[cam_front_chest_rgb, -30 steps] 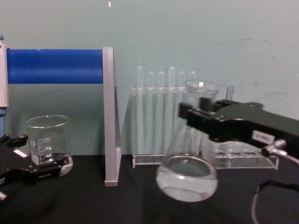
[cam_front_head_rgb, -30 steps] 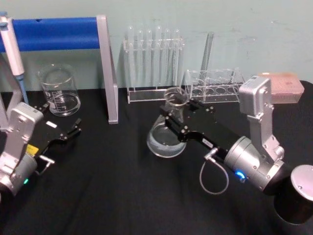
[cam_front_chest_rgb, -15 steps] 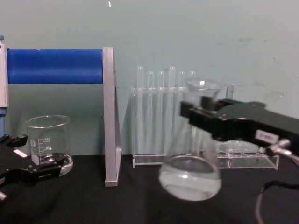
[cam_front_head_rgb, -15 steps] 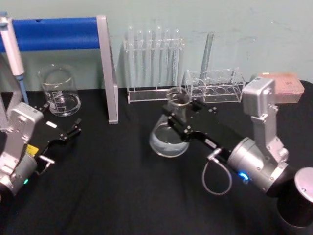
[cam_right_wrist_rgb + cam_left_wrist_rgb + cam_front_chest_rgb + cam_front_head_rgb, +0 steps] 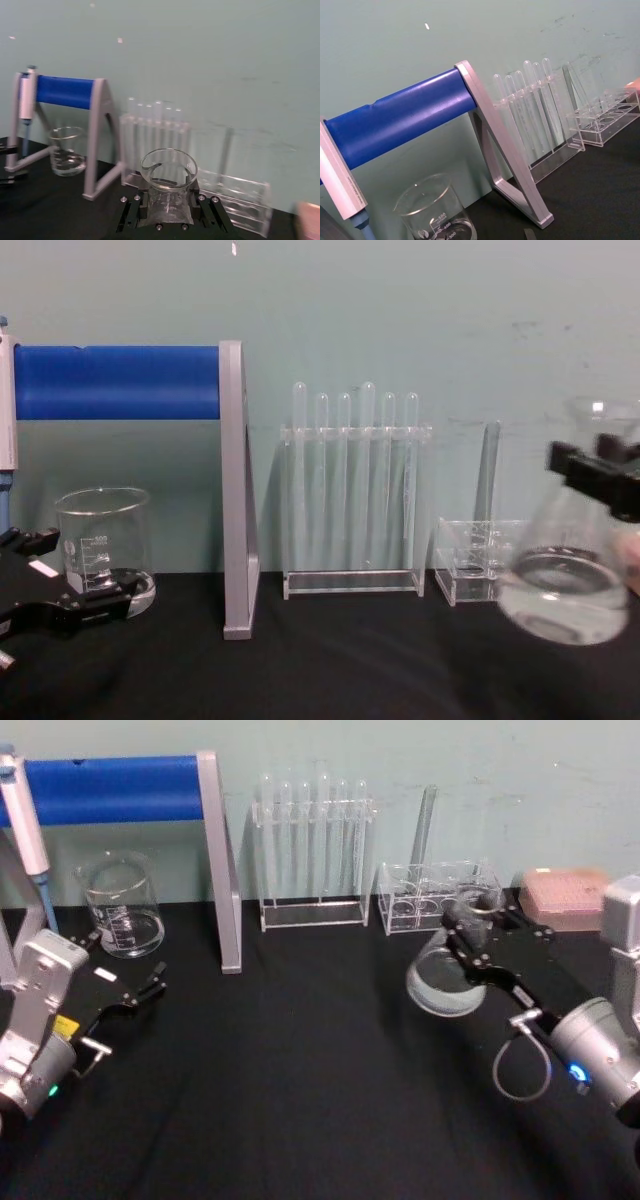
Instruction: Grasp the erlenmeyer flask with one hand, shake it three times, then place it back.
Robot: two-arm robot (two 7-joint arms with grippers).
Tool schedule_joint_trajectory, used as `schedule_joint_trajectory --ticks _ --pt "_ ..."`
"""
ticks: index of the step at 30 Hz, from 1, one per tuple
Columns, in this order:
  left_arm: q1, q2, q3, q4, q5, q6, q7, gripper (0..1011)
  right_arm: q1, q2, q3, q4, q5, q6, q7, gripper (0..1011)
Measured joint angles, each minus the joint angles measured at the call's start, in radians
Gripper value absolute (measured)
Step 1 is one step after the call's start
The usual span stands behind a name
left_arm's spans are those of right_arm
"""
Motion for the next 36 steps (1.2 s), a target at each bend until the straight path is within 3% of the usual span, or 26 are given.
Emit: schedule_joint_trajectory --ticks 7,16,21,31,36 --pt "0.0 0.0 0.0 0.0 0.0 0.0 0.0 1001 -0.032 -0.008 0.053 -0.018 -0.016 0.005 -0.029 453" --pt "0.0 0.0 0.0 0.0 0.0 0.0 0.0 1001 -0.013 -0.027 0.059 0.001 -0.032 0.009 -0.013 453" --pt "0.0 0.0 0.0 0.0 0.0 0.0 0.0 1001 0.029 -0.04 0.019 0.037 -0.036 0.012 0.032 453" --pt "0.0 0.0 0.0 0.0 0.0 0.0 0.0 1001 0.128 -0.053 -0.102 0.117 -0.024 0.009 0.14 453" --pt "0.0 0.0 0.0 0.0 0.0 0.0 0.0 1001 0.158 -0.054 -0.138 0.144 -0.011 0.005 0.167 453"
